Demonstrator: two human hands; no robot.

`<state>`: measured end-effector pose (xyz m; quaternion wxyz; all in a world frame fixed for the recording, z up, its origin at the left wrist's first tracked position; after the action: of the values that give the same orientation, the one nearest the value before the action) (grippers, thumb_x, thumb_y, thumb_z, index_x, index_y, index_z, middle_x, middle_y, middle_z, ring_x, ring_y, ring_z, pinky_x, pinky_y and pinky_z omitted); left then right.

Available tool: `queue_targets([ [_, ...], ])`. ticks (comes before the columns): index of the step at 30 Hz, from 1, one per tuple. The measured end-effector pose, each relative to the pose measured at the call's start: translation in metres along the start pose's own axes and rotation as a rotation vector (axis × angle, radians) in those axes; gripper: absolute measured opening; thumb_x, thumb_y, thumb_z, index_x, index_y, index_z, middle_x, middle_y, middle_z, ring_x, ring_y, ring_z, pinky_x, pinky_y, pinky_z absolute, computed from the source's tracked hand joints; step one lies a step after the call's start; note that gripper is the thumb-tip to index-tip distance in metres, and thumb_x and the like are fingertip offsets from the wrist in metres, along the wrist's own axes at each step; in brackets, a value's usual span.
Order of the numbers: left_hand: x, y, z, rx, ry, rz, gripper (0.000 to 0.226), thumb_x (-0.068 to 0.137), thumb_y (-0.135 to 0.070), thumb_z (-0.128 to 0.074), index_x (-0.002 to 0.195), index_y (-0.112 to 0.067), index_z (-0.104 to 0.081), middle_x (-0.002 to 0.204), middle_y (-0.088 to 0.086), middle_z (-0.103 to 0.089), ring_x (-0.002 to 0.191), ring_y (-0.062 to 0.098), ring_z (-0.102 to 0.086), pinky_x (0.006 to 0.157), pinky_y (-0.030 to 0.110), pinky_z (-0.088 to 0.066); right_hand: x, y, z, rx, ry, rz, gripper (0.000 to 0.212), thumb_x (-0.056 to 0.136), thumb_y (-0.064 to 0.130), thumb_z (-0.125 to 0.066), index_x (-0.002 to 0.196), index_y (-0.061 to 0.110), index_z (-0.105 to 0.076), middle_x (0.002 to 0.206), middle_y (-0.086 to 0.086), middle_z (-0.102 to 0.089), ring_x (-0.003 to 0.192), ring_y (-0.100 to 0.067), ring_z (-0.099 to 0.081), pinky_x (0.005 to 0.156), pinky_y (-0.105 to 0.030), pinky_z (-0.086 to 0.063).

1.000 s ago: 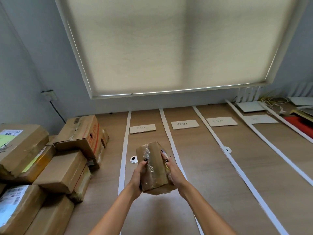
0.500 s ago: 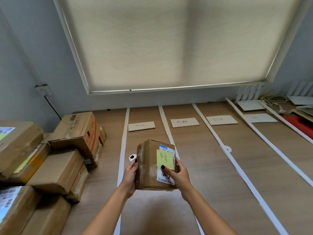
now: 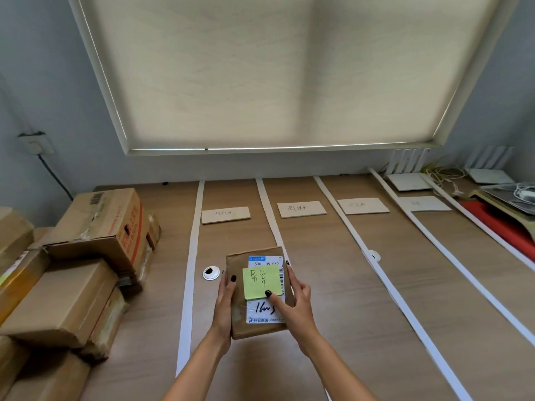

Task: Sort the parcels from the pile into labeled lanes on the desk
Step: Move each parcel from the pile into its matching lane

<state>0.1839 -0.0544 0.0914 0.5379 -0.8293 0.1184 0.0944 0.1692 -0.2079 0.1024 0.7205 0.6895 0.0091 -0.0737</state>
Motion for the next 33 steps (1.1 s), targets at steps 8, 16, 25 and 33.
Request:
queue_targets([
  [8, 0.004, 0.016, -0.055, 0.088, -0.04, -0.125, 0.06, 0.092, -0.016, -0.053, 0.13, -0.056, -0.03, 0.122, 0.001, -0.063, 0.095, 0.026, -0.069, 0.066, 0.036, -0.057, 0.001, -0.004, 0.053, 0.047, -0.018, 0.0, 0.067, 0.085, 0.021, -0.067, 0.132, 0.05, -0.029, 0.114, 0.022, -0.055, 0.091, -0.006, -0.068, 0.066, -0.022, -0.057],
  [16, 0.001, 0.073, -0.183, 0.121, -0.055, -0.079, 0.062, 0.088, -0.012, -0.057, 0.131, -0.051, -0.032, 0.116, 0.006, -0.066, 0.09, 0.033, -0.07, 0.063, 0.038, -0.058, 0.005, -0.019, 0.191, 0.102, -0.064, -0.023, 0.068, 0.082, 0.023, -0.071, 0.13, 0.053, -0.034, 0.119, 0.009, -0.059, 0.092, -0.01, -0.069, 0.069, -0.027, -0.059],
  [25, 0.005, 0.116, -0.289, 0.123, -0.108, -0.045, 0.07, 0.084, -0.005, -0.061, 0.13, -0.051, -0.035, 0.111, 0.008, -0.066, 0.079, 0.034, -0.071, 0.053, 0.036, -0.057, 0.011, -0.021, 0.322, 0.116, 0.036, -0.022, 0.066, 0.084, 0.018, -0.069, 0.128, 0.053, -0.034, 0.124, 0.016, -0.043, 0.105, -0.007, -0.058, 0.072, -0.019, -0.055],
  [33, 0.034, 0.136, -0.35, 0.134, -0.104, -0.102, 0.067, 0.082, -0.002, -0.063, 0.131, -0.042, -0.041, 0.112, 0.008, -0.065, 0.079, 0.03, -0.072, 0.054, 0.034, -0.057, 0.025, -0.017, 0.382, 0.153, -0.068, -0.042, 0.061, 0.086, 0.009, -0.064, 0.129, 0.043, -0.038, 0.122, 0.008, -0.045, 0.104, -0.011, -0.057, 0.065, -0.021, -0.056],
])
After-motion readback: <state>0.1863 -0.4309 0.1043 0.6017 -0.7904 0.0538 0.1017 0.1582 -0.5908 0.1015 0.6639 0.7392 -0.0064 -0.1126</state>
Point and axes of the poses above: each hand's wrist, its own x-axis towards the middle knuckle, its own z-axis out of the back of the hand, y = z × x, the point moved 2 cm from there along x, towards the middle knuckle
